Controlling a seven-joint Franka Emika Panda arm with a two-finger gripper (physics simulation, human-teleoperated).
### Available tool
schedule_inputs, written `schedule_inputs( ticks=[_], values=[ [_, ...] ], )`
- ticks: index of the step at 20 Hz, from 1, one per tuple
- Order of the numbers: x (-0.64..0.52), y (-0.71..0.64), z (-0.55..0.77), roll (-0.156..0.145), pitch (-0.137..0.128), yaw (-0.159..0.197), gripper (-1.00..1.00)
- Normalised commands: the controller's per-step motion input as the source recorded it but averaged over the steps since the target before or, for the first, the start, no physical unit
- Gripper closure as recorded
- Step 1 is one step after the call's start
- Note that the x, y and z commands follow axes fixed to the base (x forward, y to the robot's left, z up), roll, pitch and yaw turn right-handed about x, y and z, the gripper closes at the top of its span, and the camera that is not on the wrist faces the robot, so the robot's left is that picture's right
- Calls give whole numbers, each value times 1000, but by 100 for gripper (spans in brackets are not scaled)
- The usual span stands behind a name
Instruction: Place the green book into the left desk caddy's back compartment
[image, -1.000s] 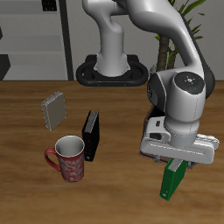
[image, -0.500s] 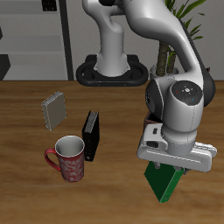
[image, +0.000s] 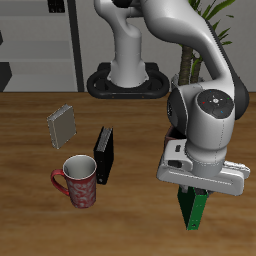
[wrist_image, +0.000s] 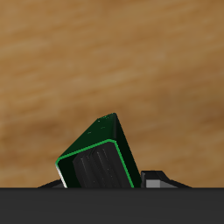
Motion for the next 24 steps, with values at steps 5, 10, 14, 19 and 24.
schedule_inputs(
  ticks=[5,10,14,19,24],
  values=[
    [-183,6,535,2,-64,-4,100],
    [-301,-58,696,13,-79,-8,100],
    [-331,-106,644,-14,-73,3,100],
    [-417,-39,572,15,-62,-6,100],
    [-441,-39,579,7,-59,-19,100]
  ],
)
